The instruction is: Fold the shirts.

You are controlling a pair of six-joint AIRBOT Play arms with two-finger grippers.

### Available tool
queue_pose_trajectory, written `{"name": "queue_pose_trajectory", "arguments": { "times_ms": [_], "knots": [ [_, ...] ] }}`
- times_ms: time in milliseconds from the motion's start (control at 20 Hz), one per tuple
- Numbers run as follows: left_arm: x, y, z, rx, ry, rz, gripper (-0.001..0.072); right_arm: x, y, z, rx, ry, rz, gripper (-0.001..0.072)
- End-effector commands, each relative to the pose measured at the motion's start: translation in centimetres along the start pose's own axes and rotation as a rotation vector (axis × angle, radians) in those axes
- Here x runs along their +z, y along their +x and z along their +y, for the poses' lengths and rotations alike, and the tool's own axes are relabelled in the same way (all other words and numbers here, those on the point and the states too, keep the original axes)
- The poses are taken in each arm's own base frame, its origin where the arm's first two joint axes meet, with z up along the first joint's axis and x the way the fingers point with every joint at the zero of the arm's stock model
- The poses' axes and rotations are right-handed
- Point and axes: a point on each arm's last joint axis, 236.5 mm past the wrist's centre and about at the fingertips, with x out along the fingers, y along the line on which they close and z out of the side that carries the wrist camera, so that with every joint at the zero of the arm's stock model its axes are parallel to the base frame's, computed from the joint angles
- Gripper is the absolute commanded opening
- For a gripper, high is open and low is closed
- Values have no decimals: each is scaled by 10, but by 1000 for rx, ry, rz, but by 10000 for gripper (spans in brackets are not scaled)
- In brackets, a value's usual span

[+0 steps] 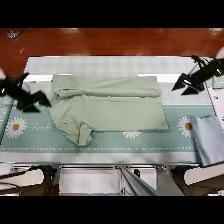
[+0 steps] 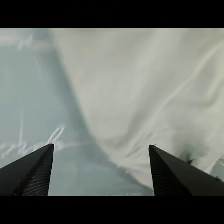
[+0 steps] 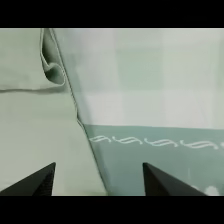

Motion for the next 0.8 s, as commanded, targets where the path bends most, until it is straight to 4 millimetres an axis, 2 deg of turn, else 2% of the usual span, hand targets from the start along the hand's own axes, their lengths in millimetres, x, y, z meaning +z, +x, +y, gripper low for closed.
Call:
{"name": "queue_pose_trajectory", "arguments": {
  "times_ms": [0, 150, 300, 500, 600, 750],
  "knots": [
    [-56, 22, 10, -141, -168, -106, 702, -26, 5, 6, 139, 69, -208, 629],
    [-75, 34, -17, -324, -308, -245, 702, -65, 21, 20, 204, 73, -228, 629],
    [-93, 55, -31, -363, -300, -240, 702, -87, 30, 25, 227, 71, -206, 629],
    [-99, 76, -49, -382, -265, -234, 702, -99, 34, 28, 242, 66, -160, 628],
    [-95, 82, -63, -405, -233, -263, 702, -100, 34, 29, 243, 68, -158, 628],
    [-102, 97, -75, -377, -165, -250, 701, -97, 32, 34, 266, 80, -166, 628]
  ]
}}
